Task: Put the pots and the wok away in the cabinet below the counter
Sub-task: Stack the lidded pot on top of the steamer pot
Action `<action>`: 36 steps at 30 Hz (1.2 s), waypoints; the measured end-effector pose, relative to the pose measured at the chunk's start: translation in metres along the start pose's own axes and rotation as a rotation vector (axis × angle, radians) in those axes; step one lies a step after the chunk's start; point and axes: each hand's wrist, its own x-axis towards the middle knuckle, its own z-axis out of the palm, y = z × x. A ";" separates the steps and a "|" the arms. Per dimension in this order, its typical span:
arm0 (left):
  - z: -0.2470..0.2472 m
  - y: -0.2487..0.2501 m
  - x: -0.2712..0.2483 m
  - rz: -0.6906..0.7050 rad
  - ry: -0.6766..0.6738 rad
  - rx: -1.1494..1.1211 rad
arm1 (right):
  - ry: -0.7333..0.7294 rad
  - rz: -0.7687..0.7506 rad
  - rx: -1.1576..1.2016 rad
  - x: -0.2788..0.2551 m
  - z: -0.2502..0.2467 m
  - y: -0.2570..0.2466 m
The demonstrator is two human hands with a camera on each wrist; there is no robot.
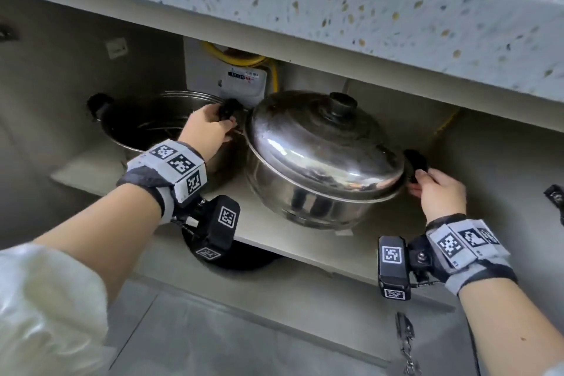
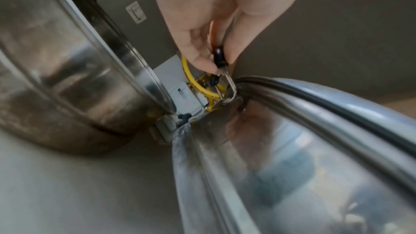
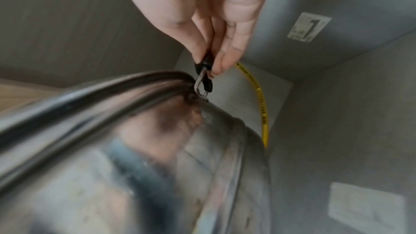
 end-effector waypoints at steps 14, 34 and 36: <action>-0.137 0.037 0.039 0.213 0.202 0.034 | -0.111 -0.187 0.125 -0.005 0.117 -0.089; -0.228 -0.023 0.130 0.103 0.231 0.050 | -0.184 -0.031 0.086 -0.003 0.270 -0.110; -0.228 -0.033 0.134 0.077 0.205 0.047 | -0.167 -0.032 0.091 -0.003 0.273 -0.108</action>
